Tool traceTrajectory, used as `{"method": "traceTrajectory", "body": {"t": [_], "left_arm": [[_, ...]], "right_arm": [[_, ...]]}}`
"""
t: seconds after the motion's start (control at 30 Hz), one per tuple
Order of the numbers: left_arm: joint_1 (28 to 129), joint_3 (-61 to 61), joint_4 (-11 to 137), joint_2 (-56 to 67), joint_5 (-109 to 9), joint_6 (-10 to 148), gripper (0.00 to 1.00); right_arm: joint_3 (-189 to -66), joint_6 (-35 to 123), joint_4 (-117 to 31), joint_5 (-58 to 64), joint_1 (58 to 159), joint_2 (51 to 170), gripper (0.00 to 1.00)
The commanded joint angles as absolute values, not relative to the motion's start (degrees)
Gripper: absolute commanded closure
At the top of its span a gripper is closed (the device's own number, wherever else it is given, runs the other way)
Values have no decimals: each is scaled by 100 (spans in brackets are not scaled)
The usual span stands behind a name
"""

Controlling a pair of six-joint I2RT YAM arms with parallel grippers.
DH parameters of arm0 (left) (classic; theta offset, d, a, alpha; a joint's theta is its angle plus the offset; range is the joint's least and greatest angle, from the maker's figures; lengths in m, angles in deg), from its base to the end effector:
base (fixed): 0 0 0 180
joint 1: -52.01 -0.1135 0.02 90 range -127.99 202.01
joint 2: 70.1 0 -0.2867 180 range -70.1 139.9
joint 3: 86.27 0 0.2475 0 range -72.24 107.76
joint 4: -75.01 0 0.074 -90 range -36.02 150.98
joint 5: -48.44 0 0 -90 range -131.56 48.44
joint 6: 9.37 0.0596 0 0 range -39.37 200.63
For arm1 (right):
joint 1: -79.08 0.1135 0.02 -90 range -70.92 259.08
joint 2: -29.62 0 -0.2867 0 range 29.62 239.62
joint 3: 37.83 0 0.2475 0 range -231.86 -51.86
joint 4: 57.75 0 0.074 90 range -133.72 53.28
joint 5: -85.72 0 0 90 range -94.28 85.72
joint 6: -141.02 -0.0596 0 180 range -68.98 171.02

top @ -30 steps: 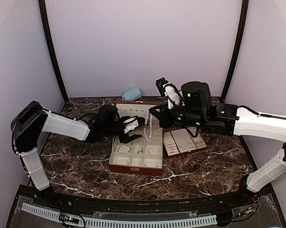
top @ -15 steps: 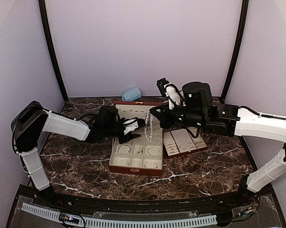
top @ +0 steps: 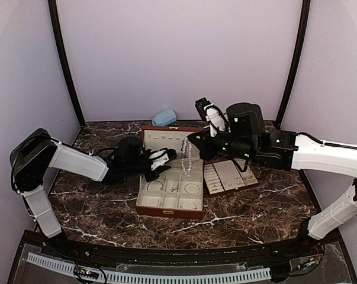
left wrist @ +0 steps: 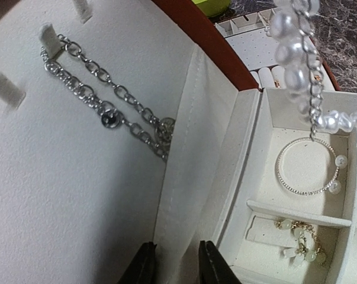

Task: Organize the mixed jewelry
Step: Open the compartment pouch of the jewelry box.

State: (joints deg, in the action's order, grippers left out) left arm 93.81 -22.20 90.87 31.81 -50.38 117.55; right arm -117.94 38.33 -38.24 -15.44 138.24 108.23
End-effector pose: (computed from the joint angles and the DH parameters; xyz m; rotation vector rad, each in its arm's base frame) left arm 0.2905 -0.2720 0.1925 1.3169 1.4453 -0.2065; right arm 0.1826 0.2832 0.3601 -0.6358 1.8282 0.6701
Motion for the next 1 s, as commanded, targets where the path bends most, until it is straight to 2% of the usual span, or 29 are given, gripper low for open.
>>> {"method": "traceTrajectory", "body": {"t": [0.0,0.27,0.37,0.47,0.57,0.63,0.77,0.97], "left_arm": [[9379,-2463,9212,2882,-4817,11475,74],[9381,-2465,9156,2861,-4981,11280,85],[9377,-2480,9138,2857,-4975,11266,86],[9377,-2588,9448,2748,-4986,11279,77],[9386,-2688,9734,2644,-5171,11417,60],[9393,-2703,9975,2621,-5274,11508,54],[9393,-2437,9976,2793,-5347,11653,48],[9389,-2058,9933,3144,-5374,11801,46]], "right_arm": [[-12010,4079,-4167,-1816,13740,10980,100],[-12503,4513,-4258,-1923,13641,11428,100],[-12651,4703,-4317,-1891,13610,11568,100],[-12766,4798,-4315,-1911,13588,11681,100],[-12793,4812,-4336,-1926,13569,11686,100],[-12784,4797,-4320,-1975,13555,11660,100],[-12646,4698,-4343,-2011,13516,11550,100],[-12396,4471,-4350,-1986,13498,11338,100]]}}
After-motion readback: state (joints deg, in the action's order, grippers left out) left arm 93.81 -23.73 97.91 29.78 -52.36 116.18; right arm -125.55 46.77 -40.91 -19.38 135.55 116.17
